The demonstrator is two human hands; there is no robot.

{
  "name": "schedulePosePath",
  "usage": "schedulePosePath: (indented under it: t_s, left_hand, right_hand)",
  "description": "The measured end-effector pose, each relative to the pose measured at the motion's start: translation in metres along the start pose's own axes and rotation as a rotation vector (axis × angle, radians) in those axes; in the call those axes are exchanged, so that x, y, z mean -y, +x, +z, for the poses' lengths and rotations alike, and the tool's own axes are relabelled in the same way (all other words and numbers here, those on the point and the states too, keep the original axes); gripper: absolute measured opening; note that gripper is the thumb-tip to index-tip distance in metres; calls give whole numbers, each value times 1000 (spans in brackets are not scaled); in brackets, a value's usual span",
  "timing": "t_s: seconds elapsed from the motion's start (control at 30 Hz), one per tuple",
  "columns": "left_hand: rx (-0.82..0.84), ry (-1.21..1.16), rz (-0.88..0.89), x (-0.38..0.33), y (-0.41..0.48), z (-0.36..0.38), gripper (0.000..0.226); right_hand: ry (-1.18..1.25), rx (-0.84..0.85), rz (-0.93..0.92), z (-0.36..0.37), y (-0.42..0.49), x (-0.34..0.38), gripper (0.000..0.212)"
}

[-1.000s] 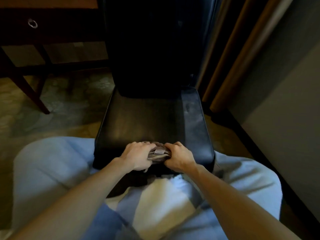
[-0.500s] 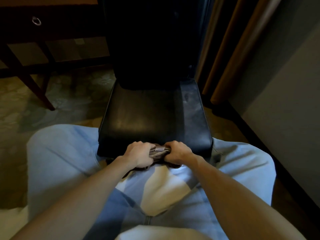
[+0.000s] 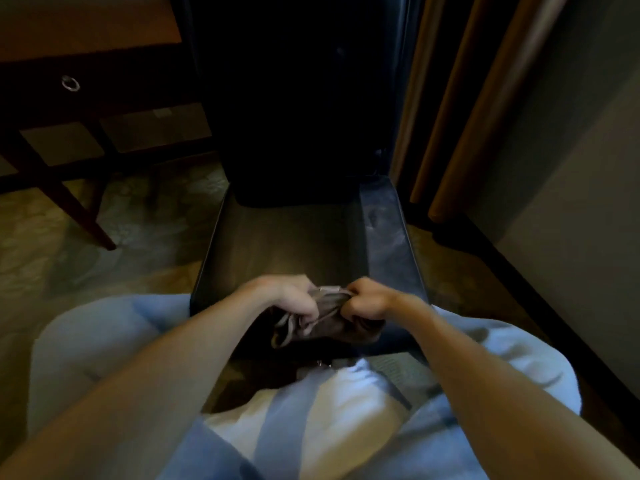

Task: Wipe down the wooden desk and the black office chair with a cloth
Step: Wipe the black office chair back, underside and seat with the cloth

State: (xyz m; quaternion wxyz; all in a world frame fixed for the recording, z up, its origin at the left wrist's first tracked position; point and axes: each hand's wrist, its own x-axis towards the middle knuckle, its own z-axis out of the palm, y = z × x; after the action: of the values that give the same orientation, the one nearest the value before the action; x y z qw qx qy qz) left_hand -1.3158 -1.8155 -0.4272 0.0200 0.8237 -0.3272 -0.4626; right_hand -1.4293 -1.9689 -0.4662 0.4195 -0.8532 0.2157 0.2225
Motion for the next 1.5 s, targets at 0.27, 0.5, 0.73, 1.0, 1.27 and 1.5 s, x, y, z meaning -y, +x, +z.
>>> schedulePosePath:
  t_s: [0.27, 0.5, 0.73, 1.0, 1.27, 1.5]
  left_hand:
    - [-726, 182, 124, -69, 76, -115, 67]
    - [-888, 266, 191, -74, 182, -164, 79]
    - [-814, 344, 116, -69, 265, -199, 91]
    - [-787, 305, 118, -71, 278, -184, 64]
    - [-675, 344, 227, -66, 193, -113, 54]
    - [-607, 300, 270, -52, 110, -21, 51]
  right_hand:
    - [-138, -622, -173, -126, 37, 10, 31]
    - [-362, -638, -284, -189, 144, -19, 57]
    - [-430, -471, -246, -228, 241, -33, 77]
    - [-381, -477, -107, -219, 255, -41, 50]
    - [-372, -426, -52, -144, 153, -45, 60]
    - [-386, -382, -27, -65, 57, -49, 59]
